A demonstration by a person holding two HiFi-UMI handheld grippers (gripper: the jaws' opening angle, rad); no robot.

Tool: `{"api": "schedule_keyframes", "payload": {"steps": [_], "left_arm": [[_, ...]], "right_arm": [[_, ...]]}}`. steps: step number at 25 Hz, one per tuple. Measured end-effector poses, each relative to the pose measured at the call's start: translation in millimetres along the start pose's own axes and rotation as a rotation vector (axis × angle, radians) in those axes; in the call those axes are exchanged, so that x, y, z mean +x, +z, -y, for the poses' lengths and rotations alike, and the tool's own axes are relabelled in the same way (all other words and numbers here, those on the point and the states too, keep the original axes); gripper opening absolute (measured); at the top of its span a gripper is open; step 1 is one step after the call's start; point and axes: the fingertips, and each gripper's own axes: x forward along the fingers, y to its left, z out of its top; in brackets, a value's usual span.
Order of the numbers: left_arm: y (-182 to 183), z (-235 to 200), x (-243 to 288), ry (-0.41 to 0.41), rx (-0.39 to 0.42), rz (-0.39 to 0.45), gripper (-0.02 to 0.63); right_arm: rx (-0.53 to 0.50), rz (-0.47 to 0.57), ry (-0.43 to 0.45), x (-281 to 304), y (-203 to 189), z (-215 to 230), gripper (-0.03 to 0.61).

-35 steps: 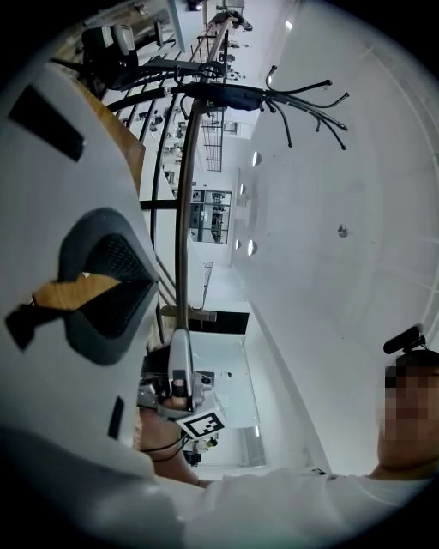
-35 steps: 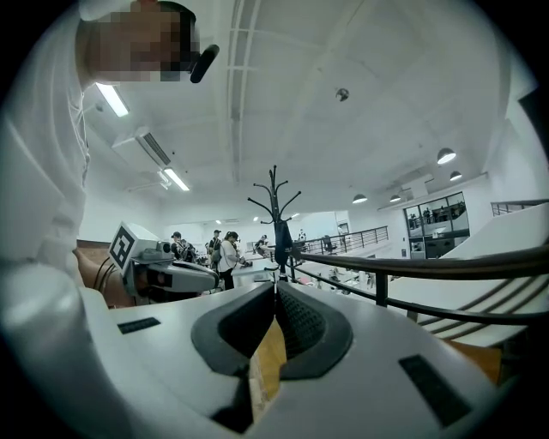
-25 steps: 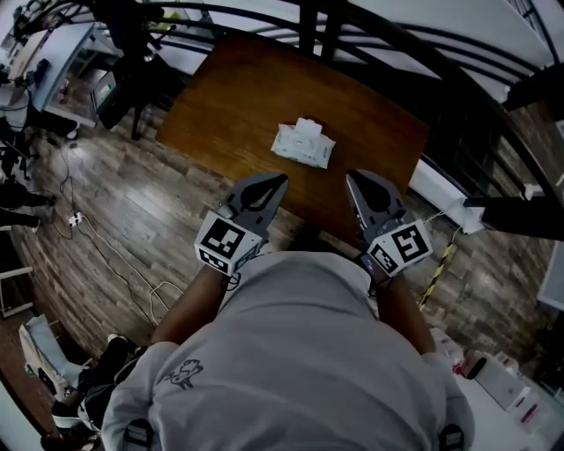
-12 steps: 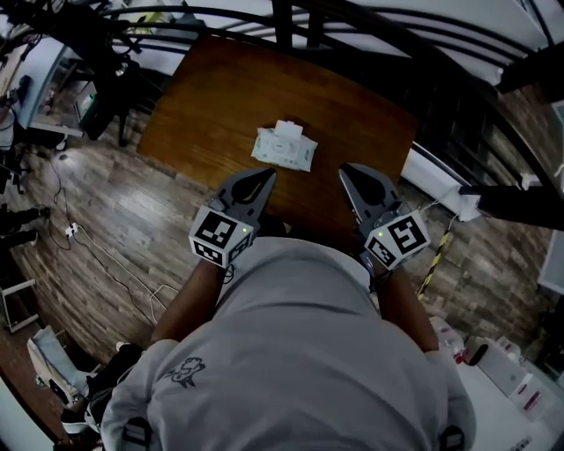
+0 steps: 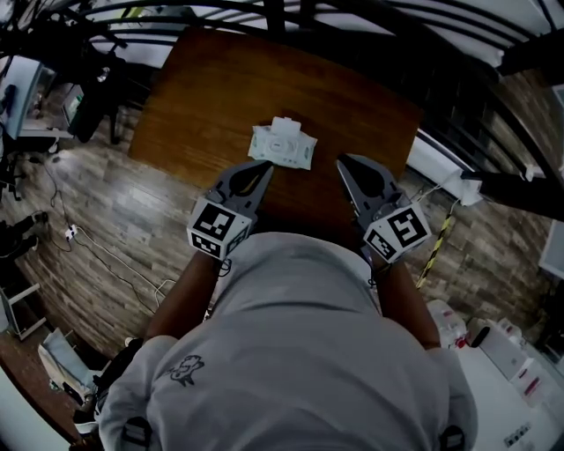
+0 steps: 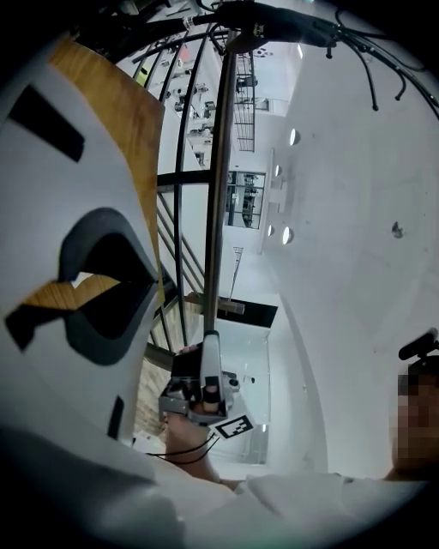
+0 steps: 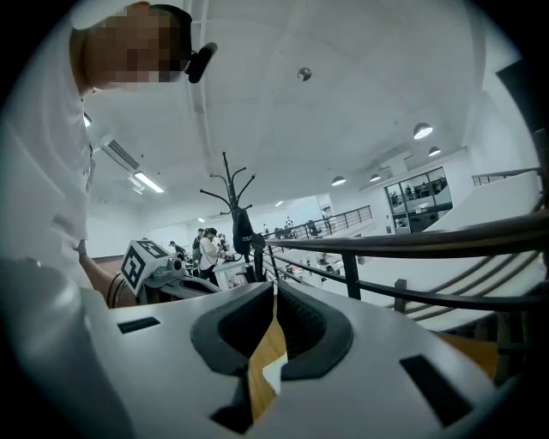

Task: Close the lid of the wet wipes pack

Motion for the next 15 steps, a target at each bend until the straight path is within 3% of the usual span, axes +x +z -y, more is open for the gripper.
{"api": "schedule_keyframes", "payload": {"steps": [15], "left_arm": [[-43,-53,40,-0.103,-0.055,-0.145,0.012]], "right_arm": [[0.116,-0.087,-0.034,65,-46,32,0.035]]}}
